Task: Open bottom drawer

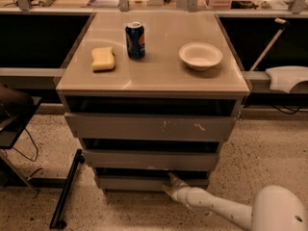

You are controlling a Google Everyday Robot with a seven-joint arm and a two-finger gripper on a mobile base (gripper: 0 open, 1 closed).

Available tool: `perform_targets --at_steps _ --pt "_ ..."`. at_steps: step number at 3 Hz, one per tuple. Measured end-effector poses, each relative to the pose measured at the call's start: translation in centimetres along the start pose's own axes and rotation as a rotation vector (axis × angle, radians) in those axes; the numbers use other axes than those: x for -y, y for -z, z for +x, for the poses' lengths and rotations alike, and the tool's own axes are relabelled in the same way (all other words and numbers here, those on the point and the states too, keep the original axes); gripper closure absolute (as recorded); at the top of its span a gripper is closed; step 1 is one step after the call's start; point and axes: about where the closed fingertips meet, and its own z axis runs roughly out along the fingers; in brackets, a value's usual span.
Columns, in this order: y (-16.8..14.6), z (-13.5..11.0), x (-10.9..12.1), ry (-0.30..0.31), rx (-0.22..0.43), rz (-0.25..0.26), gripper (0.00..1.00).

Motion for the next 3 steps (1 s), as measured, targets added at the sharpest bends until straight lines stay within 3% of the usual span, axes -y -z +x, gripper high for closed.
perform_targets --at_steps 3 --pt "1.23 -0.24 -1.05 0.002 -0.002 0.009 1.00"
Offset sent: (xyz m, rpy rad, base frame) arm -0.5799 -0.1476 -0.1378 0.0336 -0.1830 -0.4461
